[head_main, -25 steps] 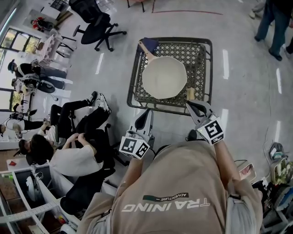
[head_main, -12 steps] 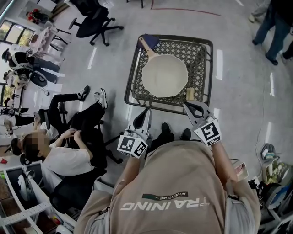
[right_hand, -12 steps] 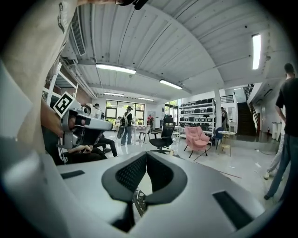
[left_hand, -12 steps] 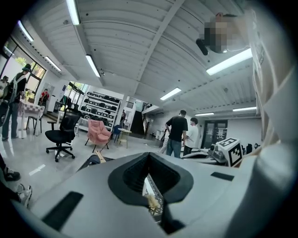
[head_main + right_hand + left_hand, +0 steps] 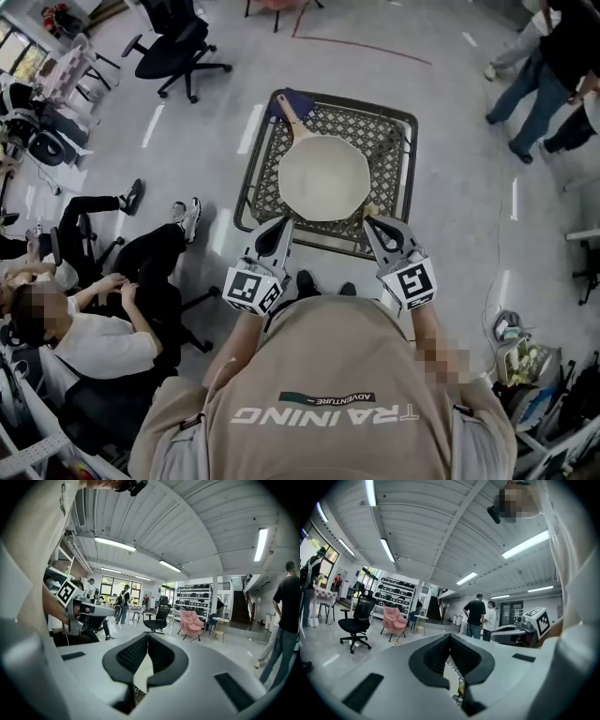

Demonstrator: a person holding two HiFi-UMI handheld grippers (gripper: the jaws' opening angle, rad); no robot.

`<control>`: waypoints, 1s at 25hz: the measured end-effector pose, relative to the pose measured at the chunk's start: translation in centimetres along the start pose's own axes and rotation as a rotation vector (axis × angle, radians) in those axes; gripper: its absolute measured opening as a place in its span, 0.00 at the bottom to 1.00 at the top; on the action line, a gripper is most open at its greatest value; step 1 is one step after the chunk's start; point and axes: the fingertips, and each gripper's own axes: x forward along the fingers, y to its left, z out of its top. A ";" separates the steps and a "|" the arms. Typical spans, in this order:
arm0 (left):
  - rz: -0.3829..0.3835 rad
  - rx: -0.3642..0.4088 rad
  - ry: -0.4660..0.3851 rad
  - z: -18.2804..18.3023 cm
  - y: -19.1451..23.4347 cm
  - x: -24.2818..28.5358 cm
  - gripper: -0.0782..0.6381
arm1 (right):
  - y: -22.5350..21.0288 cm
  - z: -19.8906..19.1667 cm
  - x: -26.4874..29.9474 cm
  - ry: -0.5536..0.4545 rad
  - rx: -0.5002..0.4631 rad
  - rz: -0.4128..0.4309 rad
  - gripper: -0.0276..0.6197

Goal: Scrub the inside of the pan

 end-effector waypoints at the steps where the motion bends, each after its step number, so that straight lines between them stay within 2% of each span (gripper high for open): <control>1: -0.007 -0.004 0.004 -0.1 0.6 0.1 0.13 | -0.2 0.0 0.5 0.007 0.004 -0.011 0.07; 4: -0.040 0.000 0.028 -0.5 2.1 0.2 0.13 | 0.5 -0.1 1.9 0.026 0.025 -0.023 0.07; 7: -0.062 -0.005 0.017 -0.3 3.2 1.2 0.13 | 0.2 0.3 3.0 0.028 0.029 -0.038 0.07; 12: -0.092 -0.024 0.030 -0.8 4.3 2.1 0.13 | -1.1 1.3 3.6 -0.019 0.137 -0.125 0.07; 15: -0.108 -0.040 0.046 -1.2 4.1 2.7 0.13 | -3.1 1.5 2.2 -0.007 0.138 -0.172 0.07; 18: -0.102 -0.039 0.059 -1.8 4.6 3.5 0.13 | -4.9 0.3 1.7 0.013 0.150 -0.200 0.07; 21: -0.086 -0.016 0.066 -2.1 5.6 4.4 0.13 | -6.4 -0.3 2.3 -0.031 0.202 -0.223 0.07; 25: -0.015 0.020 0.059 -1.8 6.9 5.7 0.13 | -7.6 -1.4 4.3 -0.054 0.192 -0.173 0.07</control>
